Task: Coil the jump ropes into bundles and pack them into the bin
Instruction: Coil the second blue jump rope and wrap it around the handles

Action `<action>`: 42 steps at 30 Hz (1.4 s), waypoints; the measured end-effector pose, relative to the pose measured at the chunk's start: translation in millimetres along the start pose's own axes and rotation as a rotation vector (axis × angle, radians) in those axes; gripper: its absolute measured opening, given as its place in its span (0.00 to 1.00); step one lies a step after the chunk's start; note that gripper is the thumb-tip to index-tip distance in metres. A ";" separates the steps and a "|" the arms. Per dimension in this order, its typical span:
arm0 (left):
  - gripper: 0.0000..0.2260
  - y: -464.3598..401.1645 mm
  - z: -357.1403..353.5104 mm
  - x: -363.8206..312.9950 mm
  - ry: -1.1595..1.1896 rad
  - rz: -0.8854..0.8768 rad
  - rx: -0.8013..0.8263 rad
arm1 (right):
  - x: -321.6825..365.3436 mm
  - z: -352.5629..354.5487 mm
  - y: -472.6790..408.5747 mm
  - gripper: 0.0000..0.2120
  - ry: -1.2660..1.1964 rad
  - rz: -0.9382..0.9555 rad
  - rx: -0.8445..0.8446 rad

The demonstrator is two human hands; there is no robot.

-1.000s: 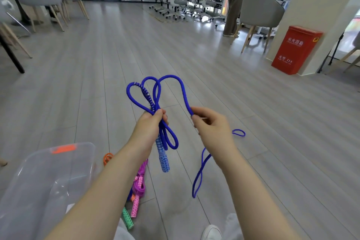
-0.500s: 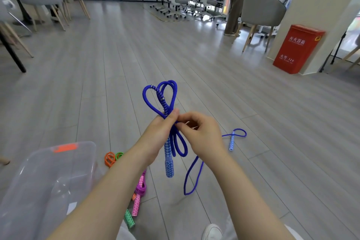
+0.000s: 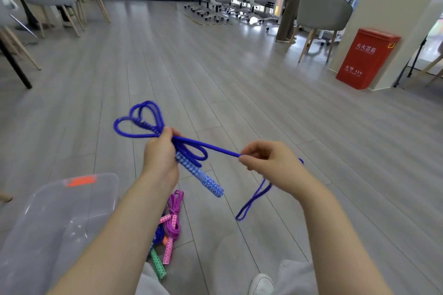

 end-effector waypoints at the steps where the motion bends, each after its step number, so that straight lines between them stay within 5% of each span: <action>1: 0.14 -3.4 6.4 -1.9 0.064 0.017 -0.063 | -5.3 10.4 3.0 0.02 0.015 -0.021 -0.017; 4: 0.13 -9.8 16.4 -6.2 0.080 -0.016 -0.124 | -18.7 33.7 9.6 0.04 0.068 -0.070 -0.111; 19: 0.09 30.5 -21.5 8.7 -0.345 0.034 0.471 | -3.7 16.0 -6.2 0.05 -0.119 0.018 -0.478; 28: 0.12 37.7 -27.2 22.8 -0.500 0.079 0.538 | -13.6 7.9 -9.7 0.04 0.088 -0.087 -0.416; 34: 0.09 44.9 -30.2 25.2 -0.576 0.023 0.579 | -2.7 -1.6 -9.1 0.04 0.231 0.081 -0.238; 42: 0.10 55.4 -35.5 37.0 -0.570 0.137 0.615 | 5.7 -6.9 -6.4 0.06 0.096 0.139 -0.249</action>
Point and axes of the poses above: each hand's wrist, its own y-axis away from the middle knuckle, its own z-axis out of the back of the hand, x = y × z, the point moved 3 cm from there along -y, towards the middle knuckle, and after that the axes turned 12 degrees about z, right-handed, at the moved point
